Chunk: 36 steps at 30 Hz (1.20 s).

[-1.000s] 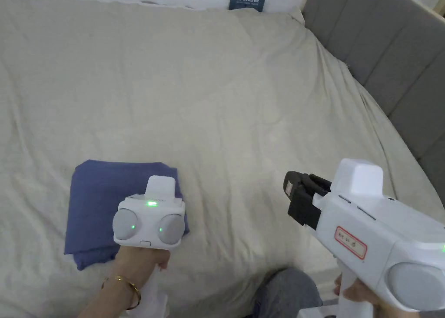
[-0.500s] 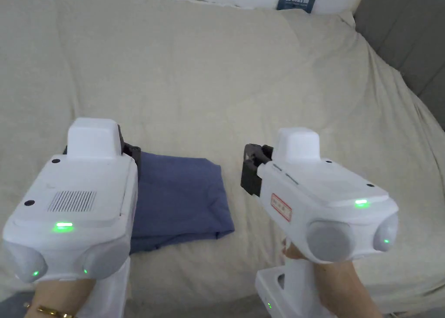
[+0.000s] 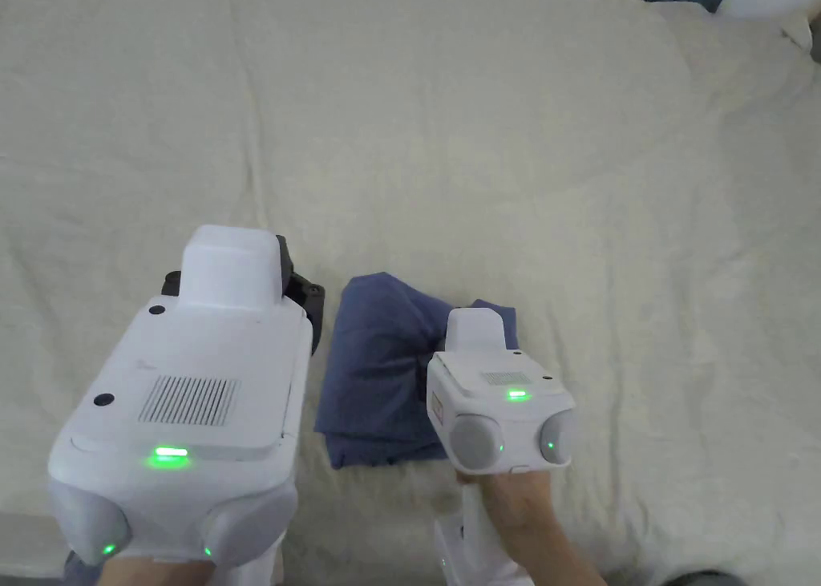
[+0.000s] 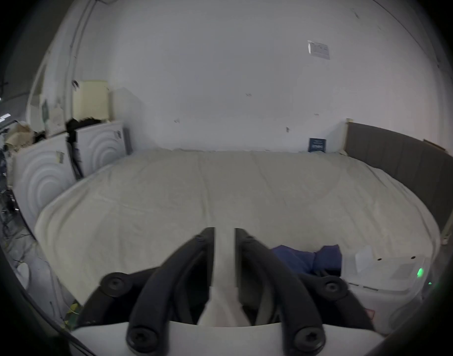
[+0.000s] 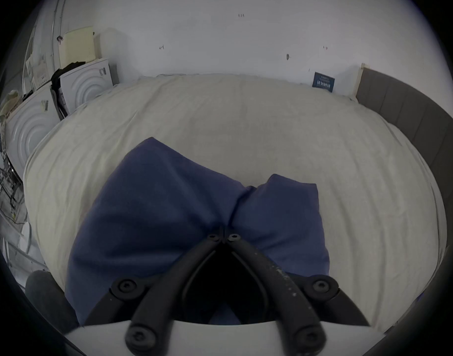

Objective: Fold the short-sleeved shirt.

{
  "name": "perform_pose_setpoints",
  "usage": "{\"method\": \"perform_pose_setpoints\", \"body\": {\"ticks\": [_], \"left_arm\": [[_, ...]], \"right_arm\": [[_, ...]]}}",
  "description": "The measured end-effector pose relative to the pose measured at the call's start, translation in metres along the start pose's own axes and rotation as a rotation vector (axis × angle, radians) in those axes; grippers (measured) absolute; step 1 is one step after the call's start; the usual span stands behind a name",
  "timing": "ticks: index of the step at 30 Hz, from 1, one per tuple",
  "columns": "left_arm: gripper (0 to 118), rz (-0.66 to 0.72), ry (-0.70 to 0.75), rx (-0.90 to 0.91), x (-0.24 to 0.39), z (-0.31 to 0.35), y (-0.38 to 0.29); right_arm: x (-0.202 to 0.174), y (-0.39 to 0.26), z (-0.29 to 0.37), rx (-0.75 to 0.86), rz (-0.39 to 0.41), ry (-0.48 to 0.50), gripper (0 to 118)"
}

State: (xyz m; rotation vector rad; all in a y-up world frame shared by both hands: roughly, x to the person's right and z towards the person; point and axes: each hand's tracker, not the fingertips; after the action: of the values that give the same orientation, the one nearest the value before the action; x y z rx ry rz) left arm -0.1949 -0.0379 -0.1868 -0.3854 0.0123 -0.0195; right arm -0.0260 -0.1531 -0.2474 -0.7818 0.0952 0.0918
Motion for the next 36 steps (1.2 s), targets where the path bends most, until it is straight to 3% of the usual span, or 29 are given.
{"method": "perform_pose_setpoints", "body": {"ticks": [1,2,5,13,17,20,25,32,33,34,35,36], "left_arm": [[46,0.027,-0.052,-0.034,-0.004,-0.007,0.003],[71,0.079,-0.095,-0.077,-0.009,-0.017,0.008],[118,0.196,-0.242,-0.171,-0.026,-0.046,0.017],[118,0.54,-0.674,-0.54,-0.076,-0.134,-0.01],[118,0.76,-0.7,-0.72,-0.085,-0.171,-0.051],[118,0.8,-0.879,-0.811,-0.082,-0.182,-0.073],[118,0.756,-1.031,-0.833,-0.069,-0.187,-0.083],[117,0.772,-1.071,-0.891,-0.038,-0.205,-0.08],[106,0.745,-1.036,-0.899,-0.037,-0.204,-0.078],[84,0.71,-1.0,-0.905,-0.037,-0.201,-0.075],[44,0.637,-0.936,-0.881,-0.036,-0.198,-0.07],[36,0.569,-0.844,-0.885,-0.035,-0.197,-0.069]], "right_arm": [[0.003,0.0,-0.001,-0.004,0.004,-0.001,2],[0.006,-0.001,-0.002,-0.003,0.004,0.005,2],[0.016,0.0,-0.004,-0.009,-0.027,0.04,2],[0.023,0.0,-0.003,-0.01,-0.072,0.077,2],[0.028,0.001,-0.005,-0.013,-0.08,0.089,2],[0.032,0.002,-0.006,-0.015,-0.089,0.104,2],[0.036,0.0,-0.008,-0.016,-0.129,0.123,2],[0.054,0.012,-0.002,-0.027,-0.218,0.167,2],[0.058,0.016,0.004,-0.007,-0.224,0.169,2],[0.064,0.023,0.014,0.037,-0.227,0.161,2],[0.071,0.03,0.026,0.084,-0.226,0.159,2],[0.077,0.035,0.038,0.121,-0.228,0.159,2]]}}
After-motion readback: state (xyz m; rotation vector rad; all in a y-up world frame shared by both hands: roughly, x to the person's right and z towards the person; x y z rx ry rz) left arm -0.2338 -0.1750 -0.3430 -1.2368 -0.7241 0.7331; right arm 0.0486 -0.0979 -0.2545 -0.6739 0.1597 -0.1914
